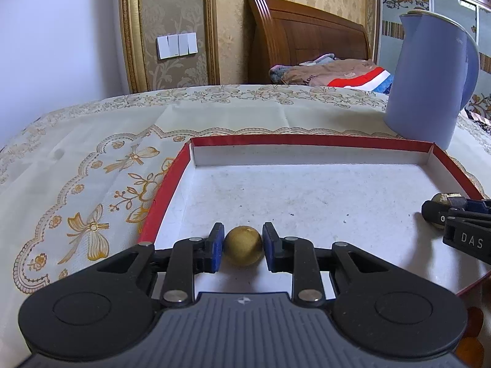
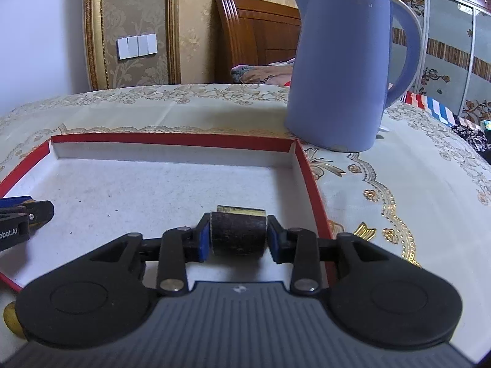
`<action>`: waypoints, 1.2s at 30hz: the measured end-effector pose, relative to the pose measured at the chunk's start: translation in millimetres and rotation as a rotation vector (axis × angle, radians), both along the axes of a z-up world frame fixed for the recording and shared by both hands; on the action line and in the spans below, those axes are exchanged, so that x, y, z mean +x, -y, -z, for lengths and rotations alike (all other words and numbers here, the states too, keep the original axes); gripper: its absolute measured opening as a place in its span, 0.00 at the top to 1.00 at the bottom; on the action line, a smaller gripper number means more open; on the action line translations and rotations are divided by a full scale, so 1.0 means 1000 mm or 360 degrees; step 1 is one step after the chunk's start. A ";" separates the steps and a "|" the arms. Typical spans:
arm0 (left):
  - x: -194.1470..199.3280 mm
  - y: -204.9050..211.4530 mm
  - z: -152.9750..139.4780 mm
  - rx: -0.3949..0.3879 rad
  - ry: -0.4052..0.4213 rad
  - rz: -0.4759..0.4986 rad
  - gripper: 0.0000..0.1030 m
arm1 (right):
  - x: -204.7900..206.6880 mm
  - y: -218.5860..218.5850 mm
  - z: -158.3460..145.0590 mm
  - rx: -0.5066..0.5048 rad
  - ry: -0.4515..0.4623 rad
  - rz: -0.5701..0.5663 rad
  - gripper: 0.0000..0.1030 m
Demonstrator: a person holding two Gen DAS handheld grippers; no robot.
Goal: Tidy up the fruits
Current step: 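Carry both items into the red tray and open both tools to release them, then lift both open tools out of the tray back over the loose fruits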
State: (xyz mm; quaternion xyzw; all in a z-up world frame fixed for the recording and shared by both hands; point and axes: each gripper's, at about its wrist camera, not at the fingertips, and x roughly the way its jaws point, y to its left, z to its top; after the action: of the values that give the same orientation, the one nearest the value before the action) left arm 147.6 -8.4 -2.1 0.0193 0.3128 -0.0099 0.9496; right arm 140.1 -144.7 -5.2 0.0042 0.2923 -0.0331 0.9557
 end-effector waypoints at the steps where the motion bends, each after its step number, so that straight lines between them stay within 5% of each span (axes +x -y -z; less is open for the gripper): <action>1: 0.000 0.000 0.000 0.0004 0.0003 -0.0001 0.74 | 0.000 0.000 0.000 -0.0004 0.0001 0.0008 0.54; 9: -0.001 0.001 0.001 -0.0008 0.0007 0.0037 0.68 | -0.002 0.000 0.001 0.0007 0.0009 0.0009 0.42; 13: -0.005 0.003 -0.001 -0.0019 0.0047 0.0064 0.45 | -0.004 -0.003 0.001 -0.0017 0.0030 0.0009 0.33; 19: -0.014 0.007 -0.005 0.0006 0.0134 0.0073 0.44 | -0.011 -0.003 -0.002 -0.0001 0.0088 0.0025 0.26; 25: -0.031 -0.002 -0.011 -0.0032 0.0217 0.0034 0.43 | -0.038 -0.006 -0.013 -0.0092 0.0324 0.0080 0.09; 27: -0.040 -0.006 -0.013 -0.0053 0.0244 0.0014 0.29 | -0.045 -0.007 -0.016 -0.0113 0.0374 0.0090 0.08; 36: -0.073 -0.016 -0.016 -0.0054 0.0317 0.0005 0.29 | -0.067 0.001 -0.017 -0.0053 0.0375 0.0103 0.05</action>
State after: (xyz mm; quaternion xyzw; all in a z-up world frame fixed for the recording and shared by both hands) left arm 75.0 7.2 13.4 0.0046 0.2165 -0.0148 0.9762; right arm 73.2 -145.6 11.8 0.0017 0.1772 -0.0682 0.9818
